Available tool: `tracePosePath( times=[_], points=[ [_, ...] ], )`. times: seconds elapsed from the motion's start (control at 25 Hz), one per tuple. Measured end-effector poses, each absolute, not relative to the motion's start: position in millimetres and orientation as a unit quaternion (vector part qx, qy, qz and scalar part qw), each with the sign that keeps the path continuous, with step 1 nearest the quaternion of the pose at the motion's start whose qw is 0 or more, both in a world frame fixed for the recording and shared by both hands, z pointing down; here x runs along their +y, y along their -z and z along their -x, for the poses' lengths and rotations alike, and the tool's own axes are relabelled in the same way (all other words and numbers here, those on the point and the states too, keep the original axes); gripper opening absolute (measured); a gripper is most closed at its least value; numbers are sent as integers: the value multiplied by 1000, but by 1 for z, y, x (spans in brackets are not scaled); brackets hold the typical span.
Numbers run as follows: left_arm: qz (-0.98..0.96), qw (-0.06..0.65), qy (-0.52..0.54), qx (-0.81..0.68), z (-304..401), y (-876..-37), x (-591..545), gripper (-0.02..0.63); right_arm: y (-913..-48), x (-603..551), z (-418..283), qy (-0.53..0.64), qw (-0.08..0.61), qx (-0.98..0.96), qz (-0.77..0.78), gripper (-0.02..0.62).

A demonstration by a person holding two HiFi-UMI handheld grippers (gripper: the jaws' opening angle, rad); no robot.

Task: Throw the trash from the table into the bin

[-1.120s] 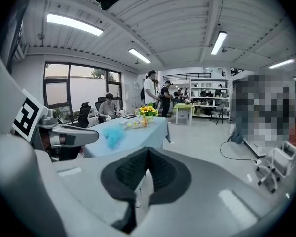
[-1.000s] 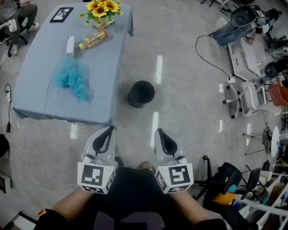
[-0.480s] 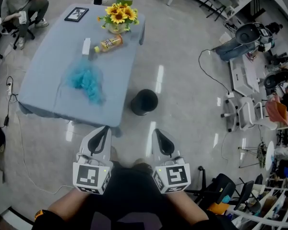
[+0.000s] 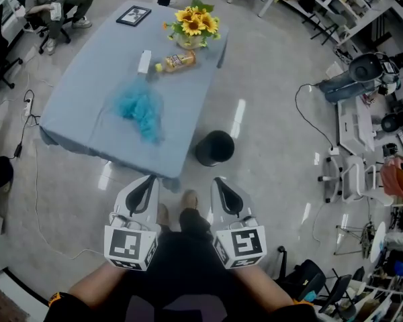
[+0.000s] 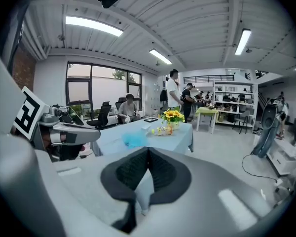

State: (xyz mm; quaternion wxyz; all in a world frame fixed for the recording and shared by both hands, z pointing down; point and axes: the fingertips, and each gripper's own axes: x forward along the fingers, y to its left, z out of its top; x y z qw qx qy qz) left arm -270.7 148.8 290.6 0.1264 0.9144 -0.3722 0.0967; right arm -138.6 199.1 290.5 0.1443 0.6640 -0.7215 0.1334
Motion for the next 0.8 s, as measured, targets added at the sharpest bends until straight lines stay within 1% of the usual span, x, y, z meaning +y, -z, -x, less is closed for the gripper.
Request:
tracePosePath(
  times=[0.28, 0.8],
  points=[
    [-892, 126, -103, -421, 270, -288, 129, 8, -293, 167, 132, -132, 141, -756, -626, -2],
    [-828, 126, -109, -535, 260, -279, 108, 8, -301, 117, 122, -110, 163, -832, -518, -2]
  ],
)
